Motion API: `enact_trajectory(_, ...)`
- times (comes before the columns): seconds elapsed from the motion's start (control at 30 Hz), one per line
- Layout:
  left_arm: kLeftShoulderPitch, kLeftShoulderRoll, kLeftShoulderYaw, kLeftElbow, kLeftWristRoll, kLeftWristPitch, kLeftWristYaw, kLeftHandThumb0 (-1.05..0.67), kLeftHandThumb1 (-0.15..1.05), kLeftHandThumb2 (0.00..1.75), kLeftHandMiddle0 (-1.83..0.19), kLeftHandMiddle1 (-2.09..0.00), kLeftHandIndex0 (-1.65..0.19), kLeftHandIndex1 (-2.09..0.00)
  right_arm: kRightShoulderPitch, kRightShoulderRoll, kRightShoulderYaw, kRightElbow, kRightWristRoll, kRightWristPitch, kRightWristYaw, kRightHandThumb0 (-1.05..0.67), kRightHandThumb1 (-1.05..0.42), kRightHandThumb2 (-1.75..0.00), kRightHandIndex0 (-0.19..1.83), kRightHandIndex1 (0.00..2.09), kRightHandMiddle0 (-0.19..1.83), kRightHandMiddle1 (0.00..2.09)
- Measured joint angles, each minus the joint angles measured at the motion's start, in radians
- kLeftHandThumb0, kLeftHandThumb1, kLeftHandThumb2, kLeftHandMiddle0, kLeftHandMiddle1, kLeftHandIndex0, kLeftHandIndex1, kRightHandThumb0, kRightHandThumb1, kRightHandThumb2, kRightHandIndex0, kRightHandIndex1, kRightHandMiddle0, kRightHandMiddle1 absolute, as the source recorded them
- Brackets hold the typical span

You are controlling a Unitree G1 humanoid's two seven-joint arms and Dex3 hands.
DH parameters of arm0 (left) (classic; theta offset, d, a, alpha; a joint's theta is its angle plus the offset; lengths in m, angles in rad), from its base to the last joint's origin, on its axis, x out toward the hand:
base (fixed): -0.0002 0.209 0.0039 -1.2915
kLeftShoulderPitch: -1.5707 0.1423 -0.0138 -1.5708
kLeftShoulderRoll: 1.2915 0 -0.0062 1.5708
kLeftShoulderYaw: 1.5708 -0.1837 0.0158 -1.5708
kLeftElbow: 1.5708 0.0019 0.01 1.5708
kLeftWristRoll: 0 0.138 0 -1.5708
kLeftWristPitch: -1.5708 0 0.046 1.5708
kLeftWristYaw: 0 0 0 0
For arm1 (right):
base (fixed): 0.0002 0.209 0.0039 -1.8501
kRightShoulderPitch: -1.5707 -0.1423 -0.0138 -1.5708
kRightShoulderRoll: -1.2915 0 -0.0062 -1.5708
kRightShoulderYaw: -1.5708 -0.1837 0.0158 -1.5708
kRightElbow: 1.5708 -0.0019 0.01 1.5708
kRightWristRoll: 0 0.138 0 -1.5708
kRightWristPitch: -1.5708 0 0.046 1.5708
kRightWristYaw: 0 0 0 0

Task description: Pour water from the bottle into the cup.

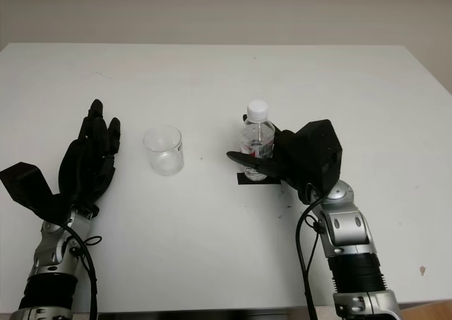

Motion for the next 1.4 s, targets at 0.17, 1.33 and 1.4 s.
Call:
enact_trajectory(0.17, 0.000, 0.001, 0.000, 0.000, 0.000, 0.000, -0.001, -0.70, 1.05, 0.59, 0.12, -0.06, 0.15, -0.06, 0.004, -0.003, -0.012, 0.000, 0.022, 0.007, 0.023, -0.72, -0.88, -0.05, -0.19, 0.00, -0.19, 0.00)
enact_trajectory(1.33, 0.012, 0.003, 0.001, -0.005, -0.004, 0.011, -0.007, -0.70, 1.05, 0.57, 0.12, -0.05, 0.15, -0.05, 0.188, 0.053, -0.002, 0.157, -0.135, -0.669, -0.184, -1.04, -0.93, -0.06, -0.19, 0.00, -0.19, 0.00)
enact_trajectory(1.4, 0.012, 0.003, 0.001, -0.005, -0.004, 0.011, -0.007, -0.70, 1.05, 0.57, 0.12, -0.05, 0.15, -0.05, 0.188, 0.053, -0.001, 0.161, -0.135, -0.673, -0.182, -1.02, -0.92, -0.06, -0.19, 0.00, -0.19, 0.00)
